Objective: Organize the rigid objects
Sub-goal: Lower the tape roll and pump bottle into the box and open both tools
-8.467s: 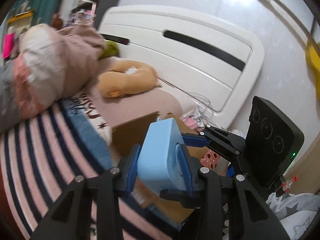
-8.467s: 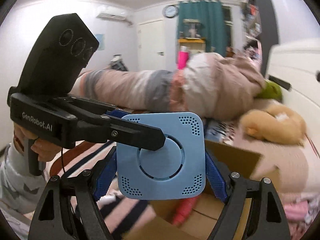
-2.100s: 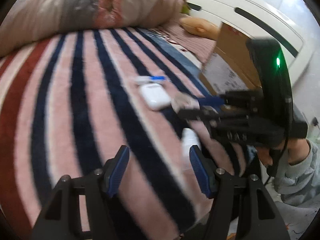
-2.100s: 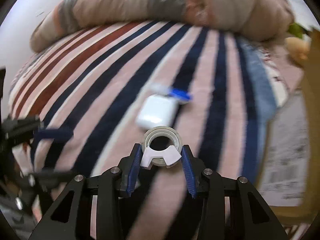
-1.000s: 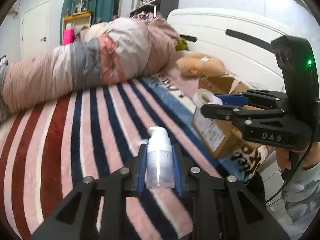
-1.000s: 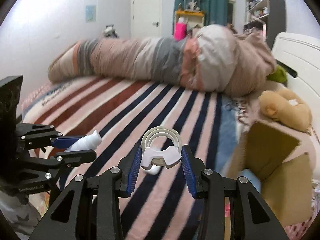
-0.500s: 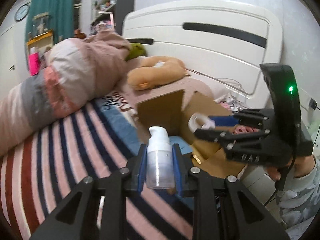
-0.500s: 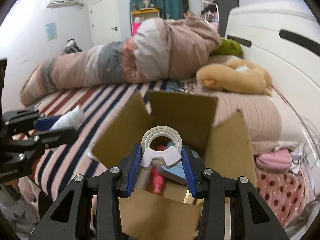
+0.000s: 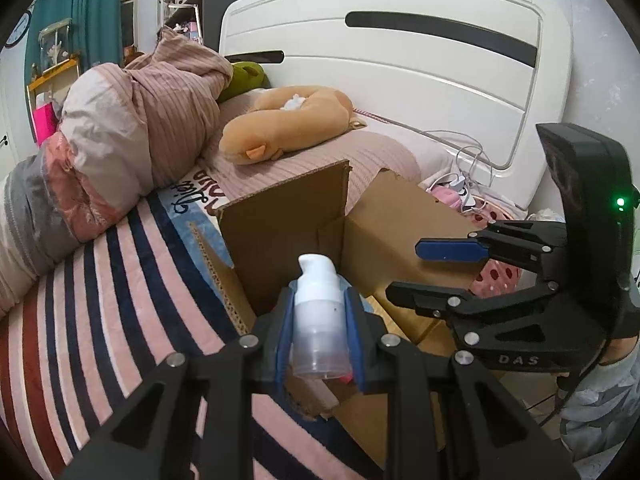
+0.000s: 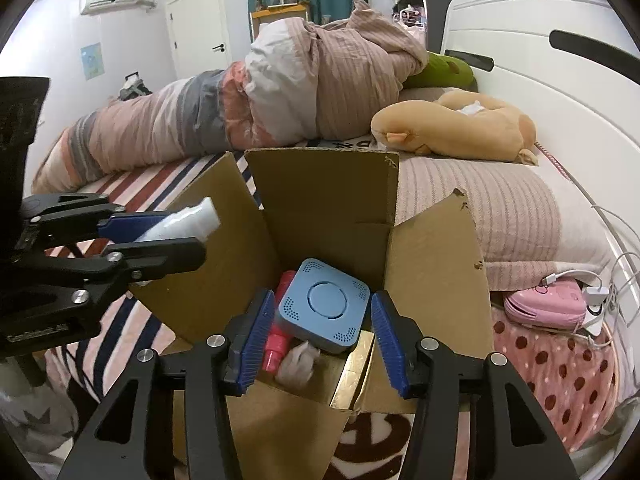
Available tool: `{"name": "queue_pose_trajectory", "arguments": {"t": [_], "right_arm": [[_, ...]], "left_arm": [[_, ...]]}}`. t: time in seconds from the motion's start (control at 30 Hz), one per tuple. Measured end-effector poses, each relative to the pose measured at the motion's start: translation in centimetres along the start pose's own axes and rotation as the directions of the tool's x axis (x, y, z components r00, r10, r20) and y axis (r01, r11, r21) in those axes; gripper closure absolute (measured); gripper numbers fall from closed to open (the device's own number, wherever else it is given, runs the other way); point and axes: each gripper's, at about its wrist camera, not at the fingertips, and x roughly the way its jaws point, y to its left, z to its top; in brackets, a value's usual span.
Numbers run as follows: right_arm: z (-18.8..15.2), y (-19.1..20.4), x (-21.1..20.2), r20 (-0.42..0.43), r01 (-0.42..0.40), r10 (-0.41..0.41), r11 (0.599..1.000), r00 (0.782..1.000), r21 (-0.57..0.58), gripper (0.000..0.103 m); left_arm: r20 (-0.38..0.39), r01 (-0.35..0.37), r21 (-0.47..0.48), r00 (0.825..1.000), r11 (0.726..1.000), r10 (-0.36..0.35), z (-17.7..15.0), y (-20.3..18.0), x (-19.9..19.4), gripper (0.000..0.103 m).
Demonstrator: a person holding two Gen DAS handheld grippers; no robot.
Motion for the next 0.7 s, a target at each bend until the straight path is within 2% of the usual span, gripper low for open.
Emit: {"name": "queue_pose_trajectory", "arguments": {"t": [0.13, 0.27, 0.37, 0.5, 0.63, 0.7], "right_arm": [[0.1, 0.1, 0.2, -0.003, 0.0, 0.0, 1.0, 1.0, -0.01, 0.055], [0.1, 0.3, 0.3, -0.007, 0.0, 0.0, 1.0, 1.0, -0.018, 0.054], [0.1, 0.4, 0.2, -0.009, 0.002, -0.002, 1.0, 1.0, -0.025, 0.053], [0.2, 0.9, -0.1, -0.01, 0.009, -0.01, 1.0, 1.0, -0.03, 0.053], [0.5, 1.7, -0.7, -0.004, 0.016, -0.016, 0.999, 1.0, -0.044, 0.051], [0.7, 2.4, -1.0, 0.0, 0.022, -0.022, 0.998, 1.0, -0.056, 0.051]], "left_arm": [[0.001, 0.0, -0.004, 1.0, 1.0, 0.0, 0.2, 0.2, 0.3, 0.081], [0.011, -0.001, -0.021, 1.0, 1.0, 0.001, 0.3, 0.5, 0.1, 0.068], [0.02, -0.002, -0.031, 1.0, 1.0, 0.003, 0.2, 0.8, -0.4, 0.064], [0.035, -0.004, -0.038, 0.999, 0.999, 0.005, -0.1, 1.1, -1.6, 0.062], [0.062, -0.007, -0.057, 0.998, 0.998, 0.01, -0.7, 1.8, -3.4, 0.052], [0.08, -0.005, -0.069, 0.997, 0.998, 0.01, -1.0, 2.4, -4.6, 0.051]]}}
